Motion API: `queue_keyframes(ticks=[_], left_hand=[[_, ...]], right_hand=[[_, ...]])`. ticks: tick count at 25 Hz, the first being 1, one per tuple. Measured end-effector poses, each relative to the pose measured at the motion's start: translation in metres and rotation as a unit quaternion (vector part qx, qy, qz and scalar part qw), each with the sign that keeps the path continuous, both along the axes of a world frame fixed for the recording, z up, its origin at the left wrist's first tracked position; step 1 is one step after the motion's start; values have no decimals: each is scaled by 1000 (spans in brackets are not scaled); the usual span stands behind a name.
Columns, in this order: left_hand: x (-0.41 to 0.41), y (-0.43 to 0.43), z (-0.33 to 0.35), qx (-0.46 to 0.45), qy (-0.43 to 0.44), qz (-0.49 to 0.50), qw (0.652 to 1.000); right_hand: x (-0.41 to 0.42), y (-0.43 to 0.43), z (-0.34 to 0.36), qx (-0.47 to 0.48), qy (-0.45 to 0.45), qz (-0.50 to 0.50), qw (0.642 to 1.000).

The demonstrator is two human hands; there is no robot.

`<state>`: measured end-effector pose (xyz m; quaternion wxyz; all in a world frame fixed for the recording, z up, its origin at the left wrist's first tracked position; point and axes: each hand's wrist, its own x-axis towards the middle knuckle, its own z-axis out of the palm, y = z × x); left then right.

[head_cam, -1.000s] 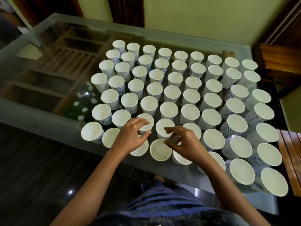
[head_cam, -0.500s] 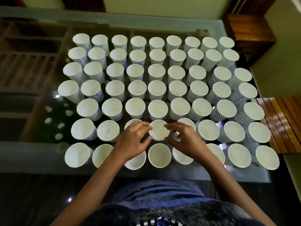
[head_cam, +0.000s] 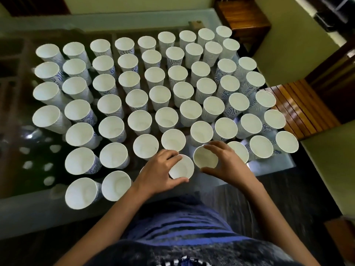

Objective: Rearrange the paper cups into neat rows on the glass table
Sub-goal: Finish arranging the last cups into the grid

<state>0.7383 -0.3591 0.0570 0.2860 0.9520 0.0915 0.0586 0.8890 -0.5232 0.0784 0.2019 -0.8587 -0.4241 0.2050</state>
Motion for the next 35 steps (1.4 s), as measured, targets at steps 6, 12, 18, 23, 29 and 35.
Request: queue_keyframes(ticks=[6,12,18,23,29,35], left_hand=[[2,-10,-3,-15,9,41,999],[-2,-18,-7,-24,-1,75,997],[-2,-20,-8,-19,-7,78,997],[-3,-22,-6,-21,-4,91,996],[-3,-21,-3,-20,-9,118,993],[13,-3,4,-23,-21,180,983]], right_hand=[[7,5,-5,-24,-10,39,999],[10,-6,-4,-49,-19,81,995],[10,-8,-5,-42,-17,95,994],[8,-12,-6,-33,-16,94,995],[8,-13,-6,-32,-12,100,994],[24,6,1,3,-4,68,998]])
